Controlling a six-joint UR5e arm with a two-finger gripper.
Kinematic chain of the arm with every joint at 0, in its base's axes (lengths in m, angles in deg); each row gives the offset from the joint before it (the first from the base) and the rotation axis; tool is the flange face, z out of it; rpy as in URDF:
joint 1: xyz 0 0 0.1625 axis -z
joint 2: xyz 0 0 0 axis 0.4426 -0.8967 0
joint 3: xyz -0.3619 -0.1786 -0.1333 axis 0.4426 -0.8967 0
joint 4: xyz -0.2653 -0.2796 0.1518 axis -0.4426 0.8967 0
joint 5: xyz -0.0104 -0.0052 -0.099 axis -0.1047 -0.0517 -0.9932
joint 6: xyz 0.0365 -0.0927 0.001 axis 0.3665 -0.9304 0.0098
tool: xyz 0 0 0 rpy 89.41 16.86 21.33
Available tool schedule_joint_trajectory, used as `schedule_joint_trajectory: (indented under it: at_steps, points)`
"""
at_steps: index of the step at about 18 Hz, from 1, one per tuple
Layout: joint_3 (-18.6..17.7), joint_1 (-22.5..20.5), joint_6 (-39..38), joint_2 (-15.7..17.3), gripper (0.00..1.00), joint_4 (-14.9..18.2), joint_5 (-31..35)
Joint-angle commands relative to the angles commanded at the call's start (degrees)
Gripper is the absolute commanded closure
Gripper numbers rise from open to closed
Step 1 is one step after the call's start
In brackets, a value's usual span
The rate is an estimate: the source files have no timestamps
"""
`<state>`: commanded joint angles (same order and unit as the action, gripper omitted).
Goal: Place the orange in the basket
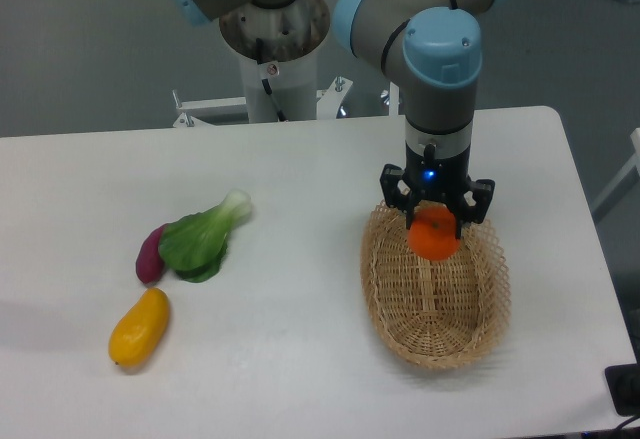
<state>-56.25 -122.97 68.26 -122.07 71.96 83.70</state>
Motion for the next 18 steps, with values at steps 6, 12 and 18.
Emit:
schedule_joint_trajectory:
  at_steps: [6,12,18]
  points:
    - [-0.2,-0.6,0.9,-5.3,0.37,-5.8,1.8]
    - [0.3,-0.8,-4.0,-9.4,0.37,-9.3,1.4]
    - [0.2,-0.4,-12.7,-12.7,0.37,-12.2,1.4]
